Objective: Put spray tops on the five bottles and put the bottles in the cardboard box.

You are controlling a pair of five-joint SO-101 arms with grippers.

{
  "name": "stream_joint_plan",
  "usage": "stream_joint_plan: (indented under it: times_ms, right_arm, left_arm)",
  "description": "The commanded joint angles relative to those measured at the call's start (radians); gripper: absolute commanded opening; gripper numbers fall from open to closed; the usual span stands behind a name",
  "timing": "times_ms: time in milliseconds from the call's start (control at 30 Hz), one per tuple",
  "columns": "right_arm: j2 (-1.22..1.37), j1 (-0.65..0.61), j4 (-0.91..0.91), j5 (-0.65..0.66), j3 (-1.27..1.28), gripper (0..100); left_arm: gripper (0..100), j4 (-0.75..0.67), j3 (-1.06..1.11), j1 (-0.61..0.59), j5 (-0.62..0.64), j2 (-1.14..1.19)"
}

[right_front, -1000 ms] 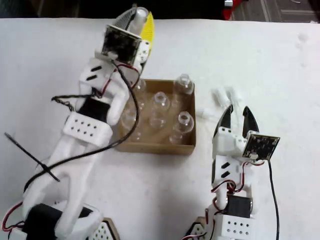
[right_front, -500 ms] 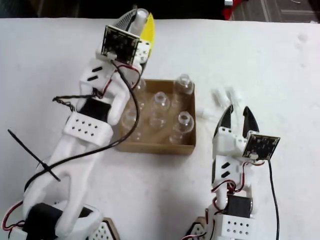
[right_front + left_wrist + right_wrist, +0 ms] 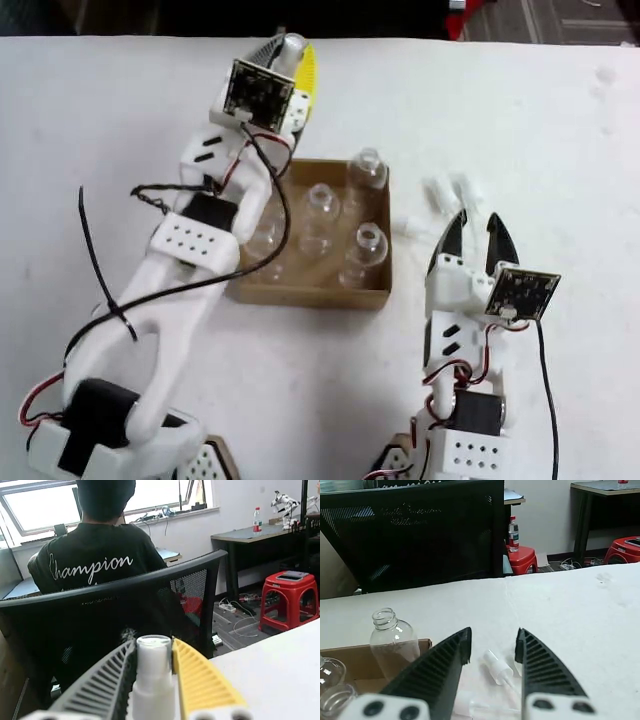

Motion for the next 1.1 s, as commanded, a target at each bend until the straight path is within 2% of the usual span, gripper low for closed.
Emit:
stream_joint_plan:
  times_ms: [0,333,433,633,700,1067]
  right_arm:
    - [0.002,-0.004,-0.015,0.017,0.009,13.0]
    - [0.002,-0.002,-0.015,0.017,0.009,13.0]
    - [0.001,-0.002,-0.016,0.017,0.009,13.0]
    - [0.001,-0.002,-0.016,0.017,0.009,13.0]
    - [0.001,-0.002,-0.016,0.017,0.009,13.0]
    - [0.001,-0.002,-0.016,0.017,0.009,13.0]
  left_arm:
    - [2,-0.029,-0.003,-0.004,0.02,-0.002]
    - [2,-0.037,0.092,-0.022,0.249,-0.004]
    - [2,-0.104,0.161,-0.027,0.255,-0.005]
    - [2,-0.439,0.381,-0.028,0.25,-0.005]
    - [2,-0.511,0.433,-0.027,0.25,-0.005]
    - [2,-0.526,0.514,-0.03,0.25,-0.005]
